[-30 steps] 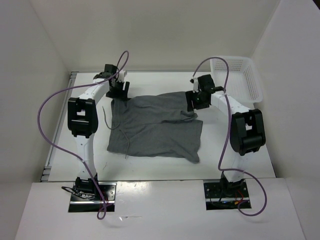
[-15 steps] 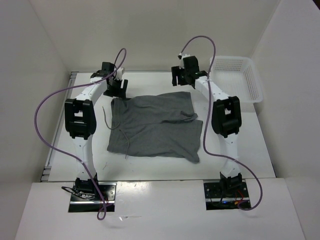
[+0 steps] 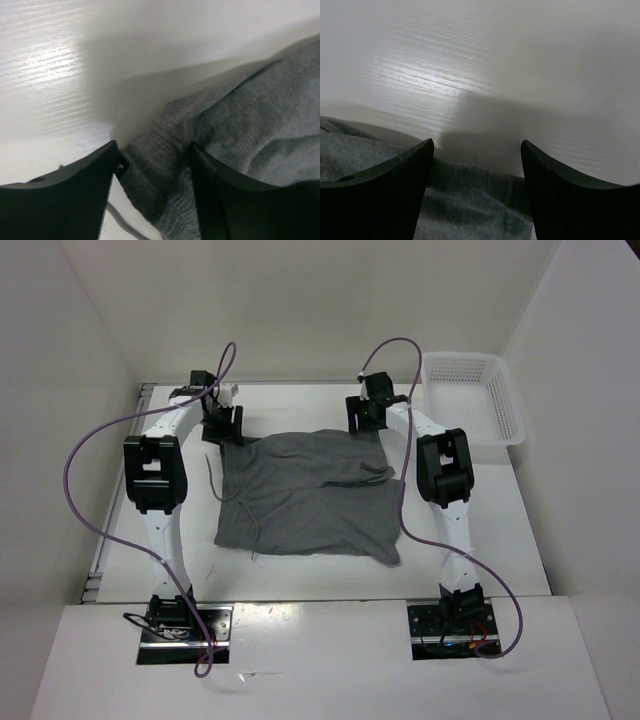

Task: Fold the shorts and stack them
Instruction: Flatten the shorts out, then fold the shorts

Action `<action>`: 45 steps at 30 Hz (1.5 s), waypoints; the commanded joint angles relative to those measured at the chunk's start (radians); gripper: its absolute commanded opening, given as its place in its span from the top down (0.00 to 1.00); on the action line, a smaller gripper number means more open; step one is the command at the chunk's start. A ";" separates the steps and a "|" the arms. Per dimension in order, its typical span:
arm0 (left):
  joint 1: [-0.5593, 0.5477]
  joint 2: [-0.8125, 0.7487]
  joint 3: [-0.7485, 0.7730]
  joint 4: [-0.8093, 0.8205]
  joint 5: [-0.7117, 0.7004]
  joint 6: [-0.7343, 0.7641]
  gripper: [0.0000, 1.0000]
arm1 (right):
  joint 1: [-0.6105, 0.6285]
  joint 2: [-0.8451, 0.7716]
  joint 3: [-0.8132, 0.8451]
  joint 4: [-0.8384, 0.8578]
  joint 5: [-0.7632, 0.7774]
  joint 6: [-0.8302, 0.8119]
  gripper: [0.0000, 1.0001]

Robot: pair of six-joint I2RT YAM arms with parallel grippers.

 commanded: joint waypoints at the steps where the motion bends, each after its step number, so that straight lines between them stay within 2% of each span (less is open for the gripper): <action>1: 0.005 0.014 -0.005 -0.048 0.076 0.005 0.36 | -0.005 -0.040 -0.035 0.019 0.001 0.007 0.26; 2: 0.005 0.029 -0.005 -0.048 0.076 0.005 0.42 | -0.005 -0.040 -0.035 0.008 0.002 0.007 0.27; 4: 0.005 0.045 -0.005 -0.074 0.104 0.005 0.54 | -0.005 -0.029 -0.035 -0.001 0.014 0.007 0.36; 5: 0.005 0.054 -0.005 -0.074 0.104 0.005 0.65 | -0.005 -0.029 -0.035 -0.001 0.014 0.017 0.43; 6: 0.005 0.054 -0.005 -0.074 0.114 0.005 0.70 | -0.005 -0.029 -0.035 -0.001 0.024 0.017 0.51; 7: 0.005 0.054 -0.005 -0.074 0.114 0.005 0.75 | -0.005 -0.029 -0.035 -0.001 0.025 0.017 0.69; 10: 0.005 0.043 -0.025 -0.074 0.114 0.005 0.94 | -0.005 -0.038 -0.059 -0.001 0.046 0.017 1.00; 12: 0.005 0.043 -0.025 -0.074 0.104 0.005 1.00 | -0.005 -0.049 -0.059 -0.001 0.034 0.017 1.00; 18: 0.005 -0.004 0.061 -0.051 0.018 0.005 1.00 | -0.005 -0.084 0.061 -0.001 0.021 -0.002 1.00; 21: -0.016 -0.049 0.094 -0.042 -0.004 0.005 1.00 | -0.005 -0.147 0.071 -0.001 0.032 -0.002 1.00; 26: -0.080 -0.141 0.050 0.020 -0.086 0.005 1.00 | -0.014 -0.283 0.071 -0.013 0.002 -0.012 1.00; 31: -0.125 -0.218 -0.007 0.030 -0.149 0.005 1.00 | -0.023 -0.394 -0.058 -0.009 0.004 -0.043 1.00; 32: -0.134 -0.218 -0.058 0.030 -0.160 0.005 1.00 | -0.023 -0.394 -0.114 -0.009 0.005 -0.043 0.97; 33: -0.134 -0.218 -0.083 0.030 -0.160 0.005 0.99 | -0.023 -0.394 -0.131 0.006 0.005 -0.043 0.63; 34: -0.147 -0.218 -0.105 0.021 -0.169 0.005 0.99 | -0.023 -0.376 -0.132 0.006 -0.009 -0.033 0.56; 39: -0.156 -0.198 -0.148 0.030 -0.169 0.005 0.97 | -0.046 -0.238 -0.087 -0.003 0.000 0.044 0.52; 40: -0.156 -0.187 -0.136 0.030 -0.169 0.005 0.97 | -0.057 -0.224 -0.087 -0.003 0.000 0.044 0.39; 43: -0.165 -0.178 -0.126 0.030 -0.169 0.005 0.97 | -0.077 -0.195 -0.078 -0.003 -0.008 0.076 0.21; 45: -0.165 -0.169 -0.116 0.030 -0.169 0.005 0.97 | -0.088 -0.179 -0.099 -0.012 -0.038 0.102 0.20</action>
